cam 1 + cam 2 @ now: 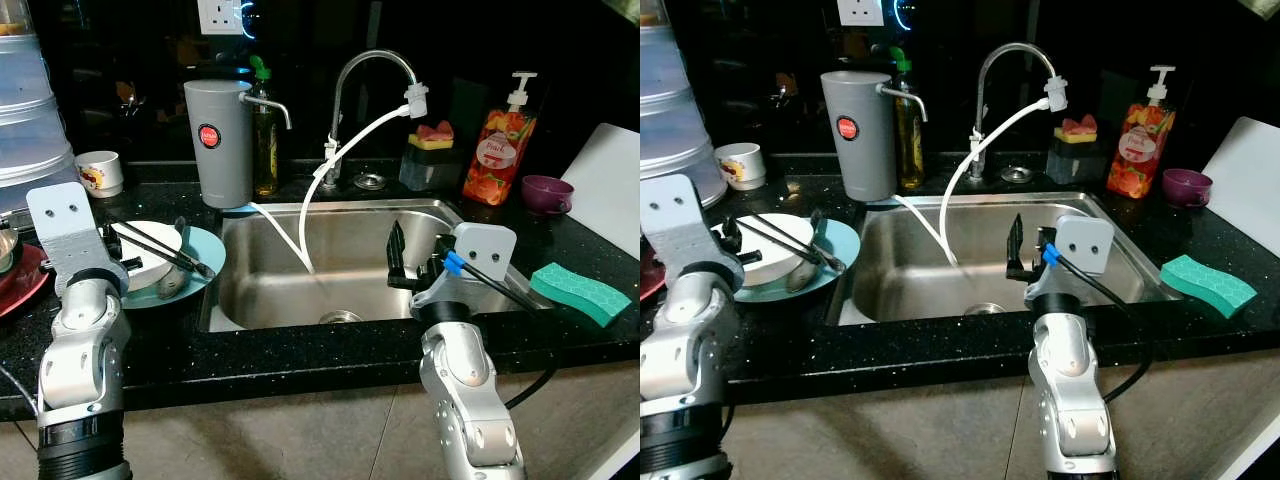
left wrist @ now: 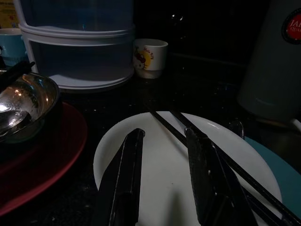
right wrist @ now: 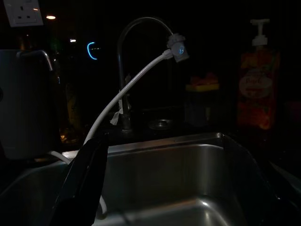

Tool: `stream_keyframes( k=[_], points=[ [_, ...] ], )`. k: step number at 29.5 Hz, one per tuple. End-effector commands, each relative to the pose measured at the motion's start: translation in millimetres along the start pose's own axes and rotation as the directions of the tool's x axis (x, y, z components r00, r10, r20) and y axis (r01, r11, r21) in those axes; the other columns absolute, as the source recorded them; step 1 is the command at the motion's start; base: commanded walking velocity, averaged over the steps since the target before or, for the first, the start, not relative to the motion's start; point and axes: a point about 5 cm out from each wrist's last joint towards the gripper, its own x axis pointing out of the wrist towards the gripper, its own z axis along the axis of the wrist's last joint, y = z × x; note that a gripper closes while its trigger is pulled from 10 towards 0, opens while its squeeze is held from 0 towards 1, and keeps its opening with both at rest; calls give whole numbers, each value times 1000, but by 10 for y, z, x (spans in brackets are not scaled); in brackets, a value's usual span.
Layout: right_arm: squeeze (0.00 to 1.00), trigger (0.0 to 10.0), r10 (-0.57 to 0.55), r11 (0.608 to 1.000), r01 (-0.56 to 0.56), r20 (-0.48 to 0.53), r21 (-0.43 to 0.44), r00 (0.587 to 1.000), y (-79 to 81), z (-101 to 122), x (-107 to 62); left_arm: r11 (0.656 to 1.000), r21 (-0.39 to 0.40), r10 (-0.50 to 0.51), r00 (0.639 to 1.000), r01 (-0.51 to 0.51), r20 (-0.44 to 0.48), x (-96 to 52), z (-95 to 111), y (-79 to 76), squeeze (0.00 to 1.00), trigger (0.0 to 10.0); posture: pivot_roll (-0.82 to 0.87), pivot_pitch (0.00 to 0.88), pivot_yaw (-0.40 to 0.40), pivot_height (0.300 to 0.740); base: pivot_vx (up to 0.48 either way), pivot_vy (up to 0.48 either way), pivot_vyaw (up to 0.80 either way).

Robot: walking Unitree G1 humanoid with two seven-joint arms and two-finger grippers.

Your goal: Kitchen organization

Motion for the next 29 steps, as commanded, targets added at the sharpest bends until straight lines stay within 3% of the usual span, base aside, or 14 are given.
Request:
stream_keyframes(
  k=[1,5,18,19,26,27,28,29],
  points=[
    [0,10000,-7,1000,7,-4,1,1000,-12,-18,-15,1000,0,3,1000,-3,1,19,5,5,0,10000,82,56,-15,740,0,0,0],
    [0,10000,-4,1000,4,-4,2,1000,-11,-16,-14,999,33,-12,1000,11,21,6,16,-11,0,10000,86,61,-24,740,0,0,0],
    [0,10000,-2,1000,2,-8,2,1000,-8,-18,-18,999,13,-29,1000,29,10,-2,16,-56,0,10000,89,63,-25,740,0,0,0],
    [0,10000,-1,1000,1,-8,1,1000,-7,-18,-15,995,-100,-15,998,9,-53,15,-14,-47,0,10000,89,63,-25,740,0,0,0],
    [0,10000,3,1000,-3,-6,0,1000,-10,-14,-8,994,-109,-17,1000,15,-19,66,109,-35,0,10000,90,62,-33,740,0,0,0],
    [0,10000,3,1000,-3,-6,1,1000,-8,-14,-7,994,-106,-28,1000,28,-3,77,158,-50,98,10000,90,62,-33,740,0,0,0],
    [0,10000,3,1000,-3,-6,1,1000,-8,-14,-7,994,-106,-28,1000,28,-3,77,158,-50,98,10000,90,62,-33,740,0,0,0],
    [0,10000,4,1000,-4,-6,2,1000,-5,-15,-7,993,-109,-38,999,39,10,86,203,-66,506,10000,90,62,-33,740,0,0,0]
  ],
)
